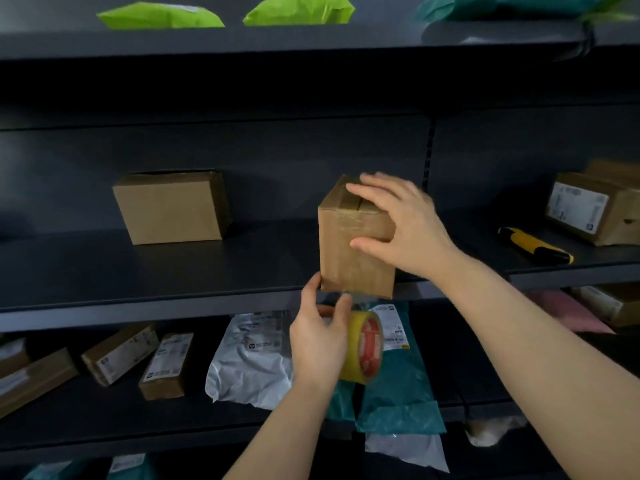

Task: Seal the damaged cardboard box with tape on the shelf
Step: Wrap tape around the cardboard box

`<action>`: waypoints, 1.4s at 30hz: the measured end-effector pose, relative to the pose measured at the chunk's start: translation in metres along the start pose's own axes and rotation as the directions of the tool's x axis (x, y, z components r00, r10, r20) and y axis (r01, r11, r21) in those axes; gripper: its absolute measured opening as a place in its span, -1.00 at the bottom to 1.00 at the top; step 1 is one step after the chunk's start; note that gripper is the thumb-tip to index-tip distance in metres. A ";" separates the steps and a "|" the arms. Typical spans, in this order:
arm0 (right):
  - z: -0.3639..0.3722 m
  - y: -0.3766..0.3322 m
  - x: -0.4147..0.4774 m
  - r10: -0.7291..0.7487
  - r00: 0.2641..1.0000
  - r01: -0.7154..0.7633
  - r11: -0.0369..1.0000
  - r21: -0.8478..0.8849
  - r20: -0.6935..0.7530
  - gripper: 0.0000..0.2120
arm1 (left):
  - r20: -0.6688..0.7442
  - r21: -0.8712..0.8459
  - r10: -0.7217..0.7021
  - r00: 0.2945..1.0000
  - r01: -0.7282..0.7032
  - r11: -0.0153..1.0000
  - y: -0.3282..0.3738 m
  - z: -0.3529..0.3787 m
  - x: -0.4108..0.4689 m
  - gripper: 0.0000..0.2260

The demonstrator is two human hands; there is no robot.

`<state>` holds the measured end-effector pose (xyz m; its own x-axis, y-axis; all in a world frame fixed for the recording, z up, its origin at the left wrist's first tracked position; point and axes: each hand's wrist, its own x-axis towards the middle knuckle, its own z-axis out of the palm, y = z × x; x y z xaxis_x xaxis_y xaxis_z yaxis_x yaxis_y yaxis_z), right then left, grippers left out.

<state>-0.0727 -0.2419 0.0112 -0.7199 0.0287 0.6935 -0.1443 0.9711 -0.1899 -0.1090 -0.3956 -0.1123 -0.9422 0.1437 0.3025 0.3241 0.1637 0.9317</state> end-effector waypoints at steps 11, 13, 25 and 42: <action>0.023 0.003 -0.024 -0.046 0.978 0.023 0.993 -0.114 -0.202 -0.51 | 0.033 0.059 0.023 0.999 -0.025 0.998 0.013 0.011 -0.002 -0.56; 0.021 0.005 -0.023 -0.010 0.992 0.003 0.998 -0.057 -0.124 -0.44 | 0.050 0.070 0.016 0.999 -0.020 0.997 0.015 0.016 -0.004 -0.47; 0.010 0.019 0.002 0.203 0.969 -0.183 0.973 0.142 -0.138 -0.80 | 0.078 -0.078 -0.106 0.991 0.113 0.991 0.027 0.027 -0.038 -0.82; 0.001 0.022 0.014 0.331 0.943 -0.326 0.904 0.278 0.031 -0.82 | 0.160 -0.194 -0.066 0.985 0.097 0.976 0.039 0.001 -0.048 -0.93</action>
<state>-0.0865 -0.2202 0.0159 -0.7478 0.3412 0.5696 -0.0839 0.8024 -0.5909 -0.0514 -0.3953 -0.0907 -0.9358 0.2872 0.2047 0.2090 -0.0157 0.9778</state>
